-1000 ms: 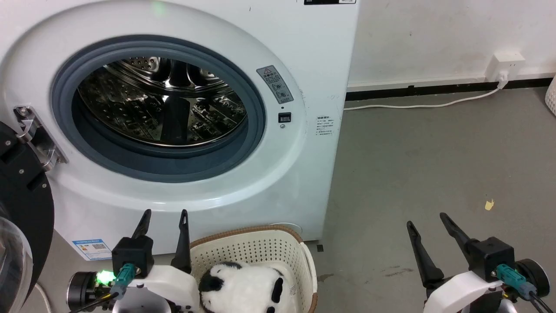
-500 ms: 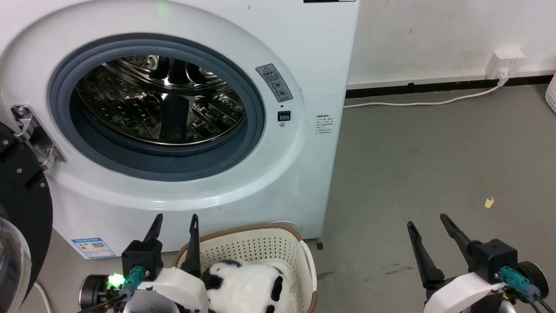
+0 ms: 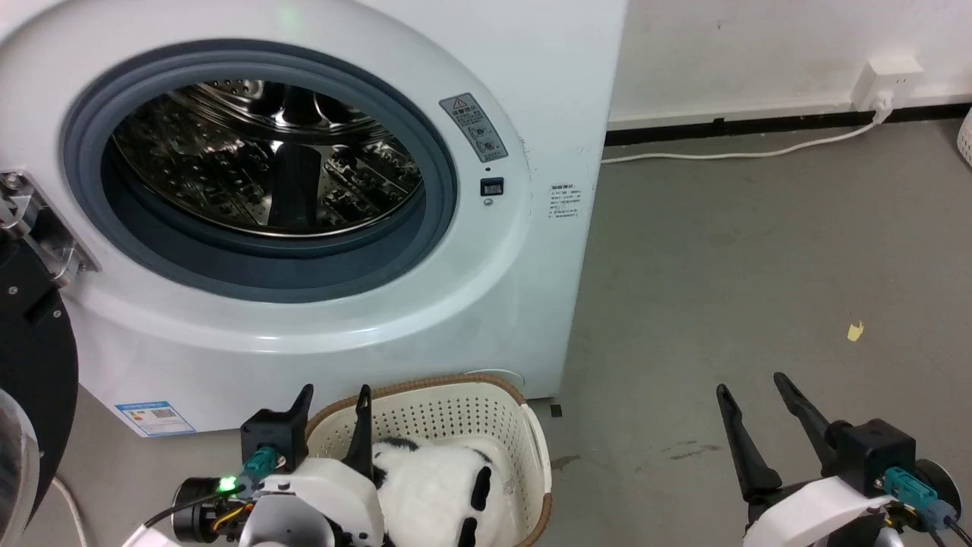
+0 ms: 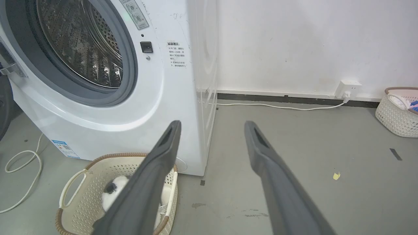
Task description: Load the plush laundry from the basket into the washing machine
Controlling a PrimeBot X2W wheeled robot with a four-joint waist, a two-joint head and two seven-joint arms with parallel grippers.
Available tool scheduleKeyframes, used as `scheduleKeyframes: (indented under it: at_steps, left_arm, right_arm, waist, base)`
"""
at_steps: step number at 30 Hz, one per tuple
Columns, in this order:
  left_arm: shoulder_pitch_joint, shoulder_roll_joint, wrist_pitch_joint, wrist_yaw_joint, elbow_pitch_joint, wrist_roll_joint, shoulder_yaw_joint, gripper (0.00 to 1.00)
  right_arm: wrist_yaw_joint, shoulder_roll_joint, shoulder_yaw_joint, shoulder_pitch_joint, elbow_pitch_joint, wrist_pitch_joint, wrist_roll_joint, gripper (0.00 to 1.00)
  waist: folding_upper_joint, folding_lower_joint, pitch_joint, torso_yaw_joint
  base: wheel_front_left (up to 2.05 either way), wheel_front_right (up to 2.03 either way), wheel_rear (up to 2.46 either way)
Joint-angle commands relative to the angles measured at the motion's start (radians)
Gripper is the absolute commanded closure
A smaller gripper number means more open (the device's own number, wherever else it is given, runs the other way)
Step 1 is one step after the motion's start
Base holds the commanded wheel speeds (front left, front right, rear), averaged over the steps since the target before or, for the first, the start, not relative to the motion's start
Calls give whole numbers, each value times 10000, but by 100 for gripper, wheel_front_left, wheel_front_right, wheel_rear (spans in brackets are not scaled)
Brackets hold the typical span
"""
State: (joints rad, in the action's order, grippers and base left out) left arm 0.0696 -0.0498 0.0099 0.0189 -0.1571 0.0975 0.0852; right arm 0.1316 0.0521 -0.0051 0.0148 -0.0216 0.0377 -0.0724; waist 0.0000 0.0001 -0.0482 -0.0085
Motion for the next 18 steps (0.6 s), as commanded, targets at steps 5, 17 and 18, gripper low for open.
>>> scheduleKeyframes:
  at_steps: [5, 17, 18]
  left_arm:
    - [506, -3, 312, 122, -703, 431, 275, 0]
    - [1418, -3, 993, 417, -2100, 1238, 814, 0]
    - [1498, -3, 1059, 443, -2214, 1299, 869, 0]
  right_arm:
    - [-3, -5, -46, 41, -51, 162, -210, 0]
    - [-4, -7, -142, -196, -52, 346, -497, 0]
    - [-4, -7, -160, -214, -46, 364, -522, 0]
  waist:
    - [0, -1, -293, -57]
    - [0, -1, -1175, -202]
    - [0, -1, -1255, -211]
  base:
    - [0, 0, 0]
    - [0, 0, 0]
    - [0, 0, 0]
